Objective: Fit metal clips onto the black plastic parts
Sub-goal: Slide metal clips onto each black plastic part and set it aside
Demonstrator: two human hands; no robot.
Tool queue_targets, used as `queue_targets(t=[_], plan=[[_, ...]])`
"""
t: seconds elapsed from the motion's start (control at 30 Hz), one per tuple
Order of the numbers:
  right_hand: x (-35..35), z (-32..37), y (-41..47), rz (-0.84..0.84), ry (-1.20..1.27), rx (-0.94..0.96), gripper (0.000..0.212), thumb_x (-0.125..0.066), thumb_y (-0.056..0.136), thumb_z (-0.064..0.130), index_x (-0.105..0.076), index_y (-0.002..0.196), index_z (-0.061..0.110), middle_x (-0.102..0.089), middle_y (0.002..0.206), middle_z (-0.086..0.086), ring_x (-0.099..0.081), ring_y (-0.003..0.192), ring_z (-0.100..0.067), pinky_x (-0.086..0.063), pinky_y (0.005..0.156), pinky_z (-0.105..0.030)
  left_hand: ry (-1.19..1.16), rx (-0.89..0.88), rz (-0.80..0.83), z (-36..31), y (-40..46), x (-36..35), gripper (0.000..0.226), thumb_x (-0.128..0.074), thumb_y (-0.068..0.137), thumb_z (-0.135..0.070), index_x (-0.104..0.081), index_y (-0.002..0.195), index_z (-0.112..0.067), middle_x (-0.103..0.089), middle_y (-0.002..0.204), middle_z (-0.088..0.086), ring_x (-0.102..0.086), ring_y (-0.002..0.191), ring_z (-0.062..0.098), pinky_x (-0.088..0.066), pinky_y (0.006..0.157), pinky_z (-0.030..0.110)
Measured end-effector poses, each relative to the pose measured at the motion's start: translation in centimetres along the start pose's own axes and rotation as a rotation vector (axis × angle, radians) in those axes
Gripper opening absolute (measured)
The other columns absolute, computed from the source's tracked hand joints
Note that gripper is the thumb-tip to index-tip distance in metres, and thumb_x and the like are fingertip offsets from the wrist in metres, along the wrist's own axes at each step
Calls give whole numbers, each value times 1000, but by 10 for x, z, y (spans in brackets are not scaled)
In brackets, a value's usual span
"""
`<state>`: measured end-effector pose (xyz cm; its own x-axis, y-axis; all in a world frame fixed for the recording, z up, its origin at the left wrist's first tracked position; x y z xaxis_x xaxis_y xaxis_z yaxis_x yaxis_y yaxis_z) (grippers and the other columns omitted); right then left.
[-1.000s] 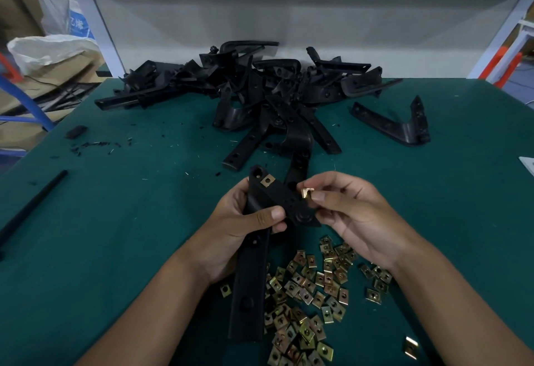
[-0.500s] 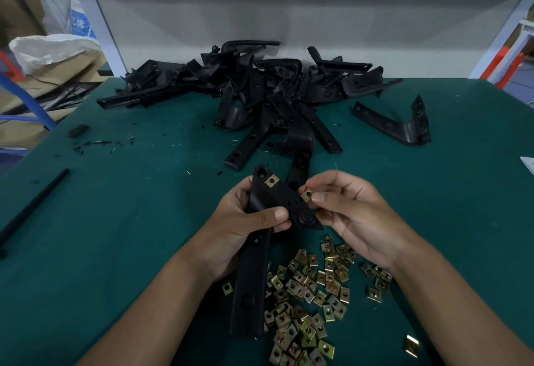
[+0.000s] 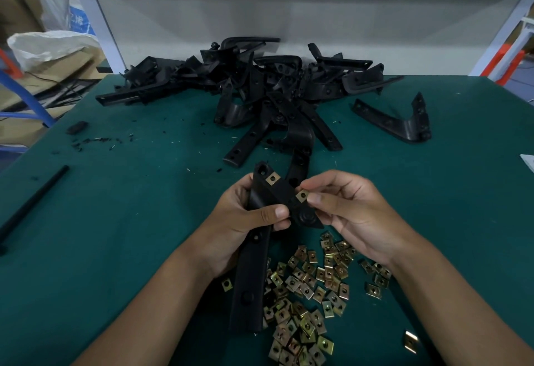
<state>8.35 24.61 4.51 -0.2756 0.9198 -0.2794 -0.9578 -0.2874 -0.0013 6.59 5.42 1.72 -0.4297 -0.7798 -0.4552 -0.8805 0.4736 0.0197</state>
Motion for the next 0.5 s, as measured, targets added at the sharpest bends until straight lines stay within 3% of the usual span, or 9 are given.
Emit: queue_targets(t=[0.27,0.5], plan=[[0,-1,1,-12,-9,-11,17,-79,68,23,-82,85,22,-75,86,-1,-64,76,-10,-48,63,-20,-6,30,16,1,0,-3,41,-66,80,2,-52,118,1,-73,88,2,-70,70,11,-55,66,19],[1,0,1,-15,-18,27,21,-82,72,33,-81,91,24,-78,95,-2,-69,82,-9,-51,64,-18,-30,27,8,1,-1,-2,37,-72,80,-1,-54,113,1,-73,86,4,-70,69,12,-55,65,19]])
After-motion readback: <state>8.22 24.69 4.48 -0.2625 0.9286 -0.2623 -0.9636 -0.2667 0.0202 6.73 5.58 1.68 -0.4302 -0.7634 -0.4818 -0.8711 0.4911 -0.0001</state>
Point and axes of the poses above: each hand's wrist, its own y-axis towards the middle knuckle, its own x-axis out of the back of the hand, z = x × y, the point moved 1 cm from there along y, towards the middle knuckle
